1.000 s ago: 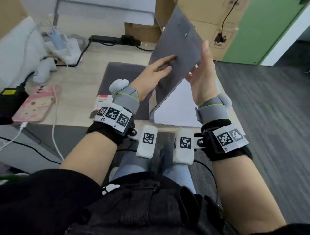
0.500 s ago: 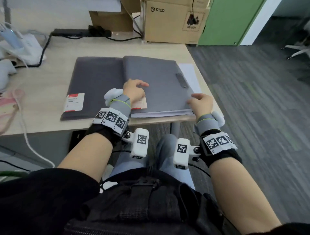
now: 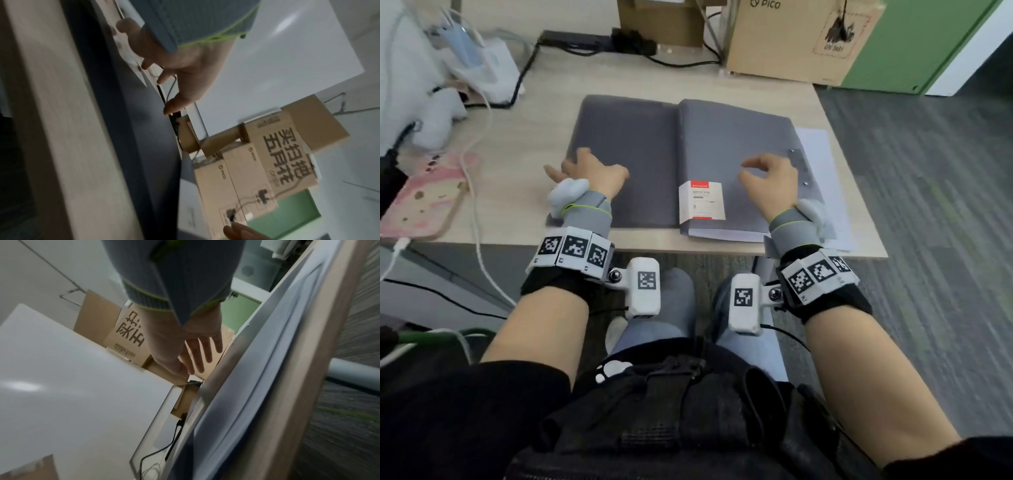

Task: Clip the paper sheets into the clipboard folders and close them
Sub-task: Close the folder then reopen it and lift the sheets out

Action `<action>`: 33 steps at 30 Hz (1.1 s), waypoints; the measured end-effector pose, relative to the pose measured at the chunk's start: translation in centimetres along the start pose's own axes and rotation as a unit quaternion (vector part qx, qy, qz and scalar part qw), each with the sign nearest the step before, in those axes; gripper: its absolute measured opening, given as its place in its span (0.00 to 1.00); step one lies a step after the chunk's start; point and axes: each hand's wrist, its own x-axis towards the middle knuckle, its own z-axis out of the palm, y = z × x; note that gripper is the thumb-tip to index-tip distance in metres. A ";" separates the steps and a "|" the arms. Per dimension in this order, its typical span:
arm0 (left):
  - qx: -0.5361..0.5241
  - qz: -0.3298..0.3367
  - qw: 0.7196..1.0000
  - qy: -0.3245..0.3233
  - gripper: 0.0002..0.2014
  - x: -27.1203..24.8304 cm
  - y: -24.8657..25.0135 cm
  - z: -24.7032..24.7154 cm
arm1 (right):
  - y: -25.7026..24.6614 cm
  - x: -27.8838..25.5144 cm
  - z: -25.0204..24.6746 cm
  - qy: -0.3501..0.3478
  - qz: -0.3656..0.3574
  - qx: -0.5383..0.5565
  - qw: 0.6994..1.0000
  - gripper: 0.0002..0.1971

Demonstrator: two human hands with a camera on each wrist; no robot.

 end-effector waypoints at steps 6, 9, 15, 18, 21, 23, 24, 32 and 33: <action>0.004 -0.043 0.999 -0.023 0.39 2.1 -2.8 -1.7 | -3.7 0.6 4.4 -0.111 -0.040 -0.036 0.992 0.14; -0.133 -0.043 0.990 -0.038 0.35 2.9 -3.1 -2.8 | -3.9 1.0 5.6 -0.116 -0.012 -0.069 0.991 0.14; -0.339 -0.032 0.926 -0.165 0.06 3.6 -3.9 -4.5 | -5.0 1.7 7.2 -0.117 0.011 -0.143 0.983 0.17; -0.399 -0.013 0.903 -0.158 0.05 3.2 -3.3 -5.3 | -5.5 1.8 7.2 -0.116 0.018 -0.167 0.979 0.18; -0.452 0.026 0.882 -0.129 0.07 2.8 -2.5 -7.2 | -6.2 1.8 7.3 -0.122 0.034 -0.146 0.981 0.19; -0.477 0.056 0.869 -0.114 0.09 2.9 -2.4 -8.7 | -6.7 1.6 7.6 -0.130 0.043 -0.112 0.984 0.21; -0.490 0.067 0.863 -0.102 0.11 2.9 -2.4 -9.3 | -6.9 1.6 7.7 -0.130 0.046 -0.093 0.986 0.22; -0.537 0.117 0.833 -0.059 0.16 1.6 -2.6 -11.6 | -8.3 1.0 7.1 -0.079 0.027 0.080 0.993 0.26; -0.537 0.121 0.832 -0.064 0.17 1.3 -2.4 -11.4 | -8.2 1.1 6.6 -0.055 0.026 0.100 0.993 0.25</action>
